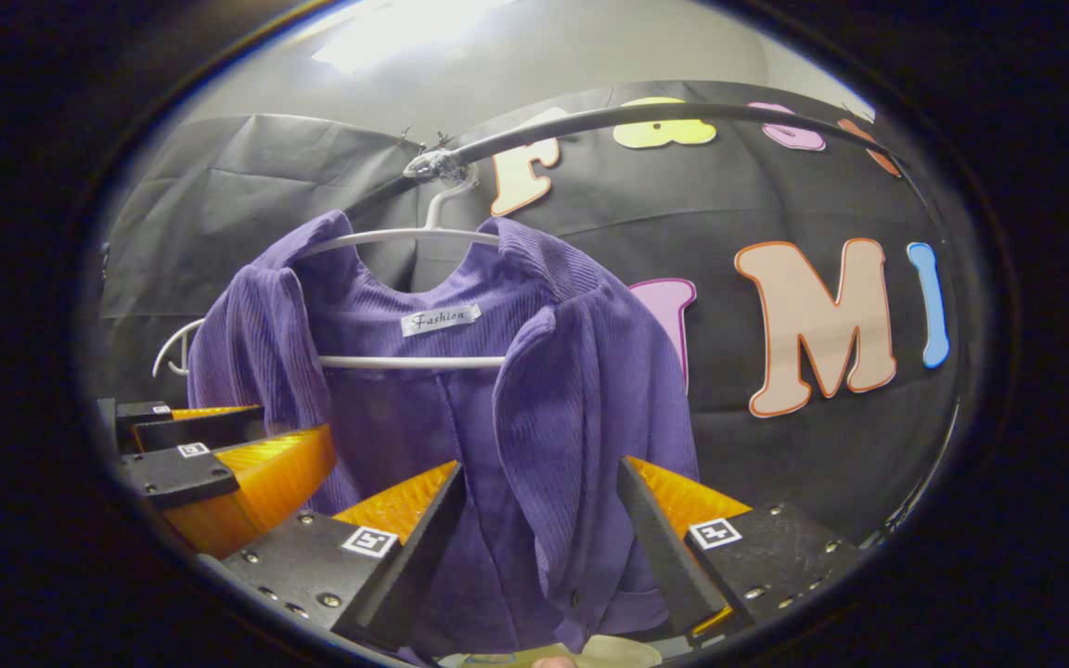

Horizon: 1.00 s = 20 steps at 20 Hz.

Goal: Grasp the clothes on the hanger with both hands and then place them into the laundry hamper below.

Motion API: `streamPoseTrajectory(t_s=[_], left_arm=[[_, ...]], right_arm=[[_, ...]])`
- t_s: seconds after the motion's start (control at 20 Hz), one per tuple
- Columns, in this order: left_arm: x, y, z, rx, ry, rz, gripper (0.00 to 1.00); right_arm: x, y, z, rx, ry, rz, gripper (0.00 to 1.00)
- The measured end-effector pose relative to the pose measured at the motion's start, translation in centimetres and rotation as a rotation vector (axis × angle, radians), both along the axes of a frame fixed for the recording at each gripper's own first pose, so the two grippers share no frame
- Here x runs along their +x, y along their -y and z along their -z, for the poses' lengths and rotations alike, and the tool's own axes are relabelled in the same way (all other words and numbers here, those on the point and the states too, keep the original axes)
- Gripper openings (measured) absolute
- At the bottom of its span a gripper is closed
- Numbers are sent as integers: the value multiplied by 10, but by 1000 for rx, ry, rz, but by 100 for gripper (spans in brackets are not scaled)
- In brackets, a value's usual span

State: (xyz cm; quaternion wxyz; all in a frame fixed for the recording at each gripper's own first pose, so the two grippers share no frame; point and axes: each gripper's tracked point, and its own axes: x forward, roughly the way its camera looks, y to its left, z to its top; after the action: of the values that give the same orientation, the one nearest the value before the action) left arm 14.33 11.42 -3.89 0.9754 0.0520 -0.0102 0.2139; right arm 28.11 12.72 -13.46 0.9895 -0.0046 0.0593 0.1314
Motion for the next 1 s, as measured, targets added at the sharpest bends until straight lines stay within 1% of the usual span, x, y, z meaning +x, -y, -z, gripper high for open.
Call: streamPoseTrajectory(t_s=[0.05, 0.1, 0.15, 0.25, 0.3, 0.35, 0.4, 0.45, 0.5, 0.55, 0.6, 0.7, 0.75, 0.8, 0.85, 0.9, 0.95, 1.0], left_arm=[[2, 0, -2, 14, 7, 8, 86], [4, -2, -6, 29, 18, 14, 77], [6, -6, -9, 44, 32, 17, 71], [7, -12, -11, 50, 42, 26, 46], [5, -16, -11, 45, 41, 22, 33], [3, -14, -10, 46, 32, 35, 24], [1, -14, -9, 45, 22, 47, 13], [-3, -13, -8, 40, 18, 66, 7], [-8, -7, -5, 33, 7, 100, 0], [-14, -2, -5, 28, 3, 137, 1], [-20, 5, -6, 25, 2, 177, 0], [-35, 12, -7, 30, -1, 229, 0], [-39, 16, -9, 34, -3, 253, 0], [-43, 18, -11, 30, -1, 274, 0], [-46, 18, -10, 24, -6, 286, 0], [-50, 17, -10, 17, -11, 302, 0], [-54, 17, -11, 5, -10, 321, 0], [-57, 18, -13, -14, -9, 345, 0]], right_arm=[[4, -3, -2, -1, 13, -2, 98], [9, -5, -3, -5, 23, -1, 98], [13, -9, -5, -5, 37, -4, 98], [23, -17, -9, -10, 61, 7, 98], [29, -14, -9, -18, 62, 38, 98], [36, -9, -8, -20, 56, 76, 98], [41, -8, -8, -17, 50, 94, 98], [45, -11, -8, -15, 42, 93, 92], [46, -11, -8, -12, 30, 87, 100], [49, -16, -6, -6, 21, 59, 100], [52, -15, -10, -6, 28, 67, 85], [55, -8, -15, -15, 34, 85, 55], [56, -5, -14, -19, 23, 99, 39], [57, 5, -16, -7, 10, 131, 24], [55, -1, -17, 21, -12, 107, 9], [56, -1, -16, 34, -32, 87, 13], [54, 5, -16, 35, -51, 98, 13], [56, 13, -20, 54, -53, 125, 2]])
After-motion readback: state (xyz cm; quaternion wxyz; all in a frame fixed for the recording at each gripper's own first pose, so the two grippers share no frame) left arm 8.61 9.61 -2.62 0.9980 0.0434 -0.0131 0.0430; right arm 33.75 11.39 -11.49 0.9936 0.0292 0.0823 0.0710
